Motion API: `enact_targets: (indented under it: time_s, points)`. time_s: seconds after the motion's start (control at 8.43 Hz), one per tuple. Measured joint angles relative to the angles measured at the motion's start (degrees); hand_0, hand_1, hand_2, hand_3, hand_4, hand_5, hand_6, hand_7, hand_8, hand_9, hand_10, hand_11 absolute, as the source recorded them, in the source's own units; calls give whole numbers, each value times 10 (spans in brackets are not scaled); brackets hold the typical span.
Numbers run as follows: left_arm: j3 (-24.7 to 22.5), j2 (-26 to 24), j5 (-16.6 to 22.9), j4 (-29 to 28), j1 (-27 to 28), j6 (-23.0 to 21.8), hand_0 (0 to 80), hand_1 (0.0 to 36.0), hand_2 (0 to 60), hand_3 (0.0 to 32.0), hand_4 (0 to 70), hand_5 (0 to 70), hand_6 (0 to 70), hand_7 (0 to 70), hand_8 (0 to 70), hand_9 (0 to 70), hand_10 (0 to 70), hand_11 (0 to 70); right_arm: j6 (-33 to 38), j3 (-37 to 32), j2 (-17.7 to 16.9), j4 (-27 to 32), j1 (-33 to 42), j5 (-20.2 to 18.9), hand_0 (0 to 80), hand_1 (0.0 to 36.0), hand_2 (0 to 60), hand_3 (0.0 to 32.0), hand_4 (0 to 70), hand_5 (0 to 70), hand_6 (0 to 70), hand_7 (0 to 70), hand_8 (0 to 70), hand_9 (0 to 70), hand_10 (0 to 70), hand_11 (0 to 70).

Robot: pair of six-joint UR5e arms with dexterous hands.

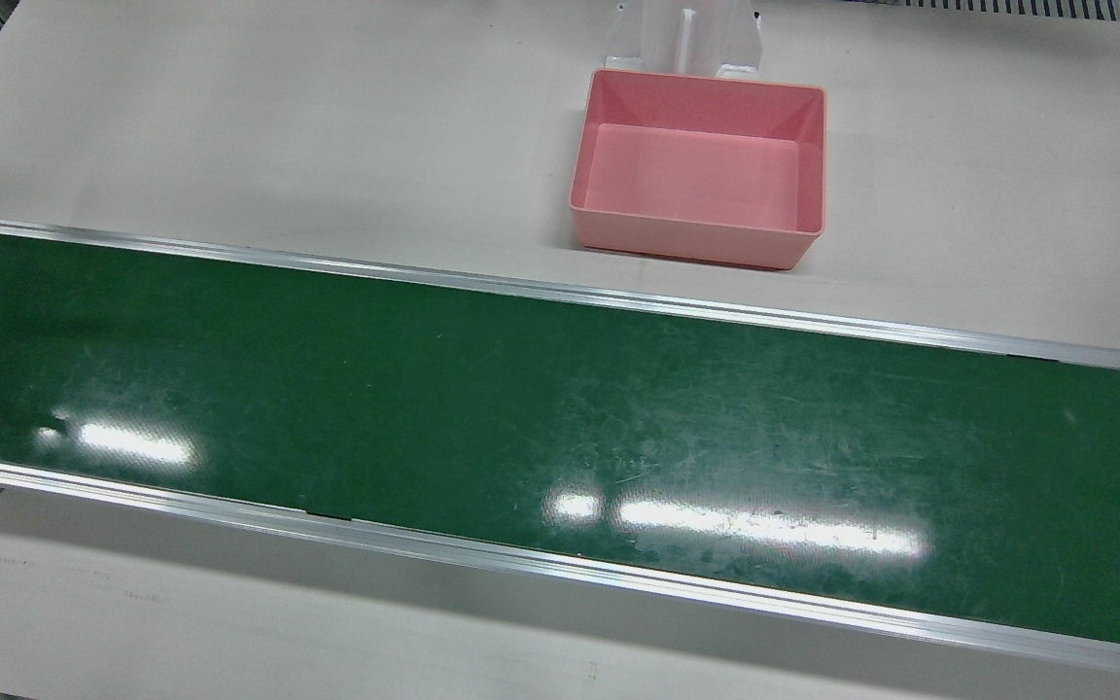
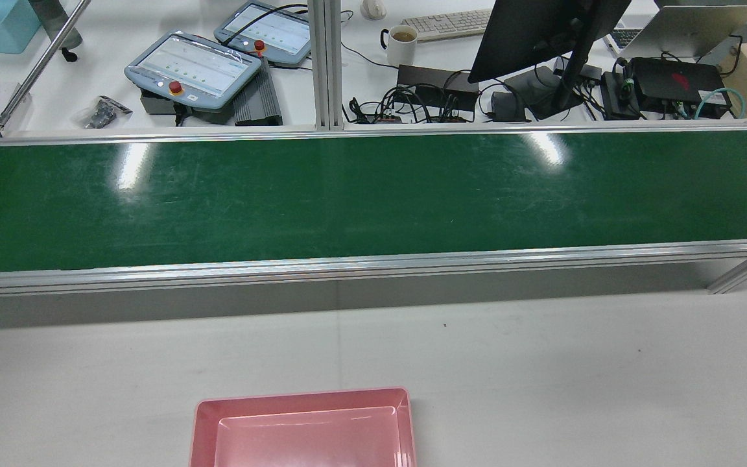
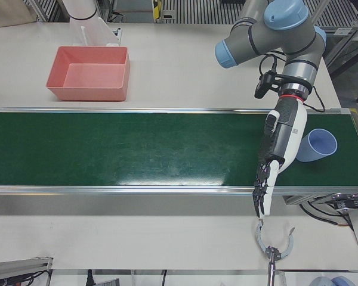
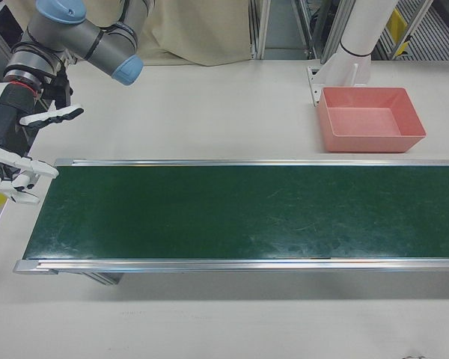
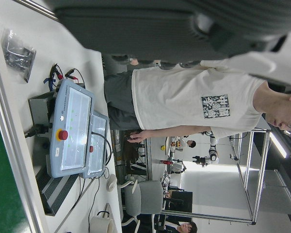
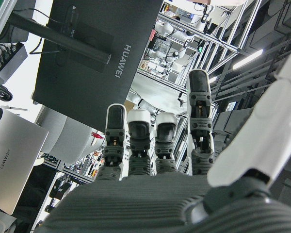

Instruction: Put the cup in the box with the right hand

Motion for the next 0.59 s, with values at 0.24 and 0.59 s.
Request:
enact_targets:
  time_s: [0.24, 0.59]
  points:
    - [0, 0, 0, 0, 0, 0, 0, 0, 0, 0, 0, 0, 0, 0, 0, 0, 0, 0, 0, 0, 0, 0, 0, 0, 462, 0, 0, 0, 455, 55, 303, 700, 417, 681, 225, 322]
    - [0, 0, 0, 0, 0, 0, 0, 0, 0, 0, 0, 0, 0, 0, 0, 0, 0, 0, 0, 2, -1, 0, 3, 0, 462, 0, 0, 0, 469, 54, 305, 700, 417, 679, 224, 321]
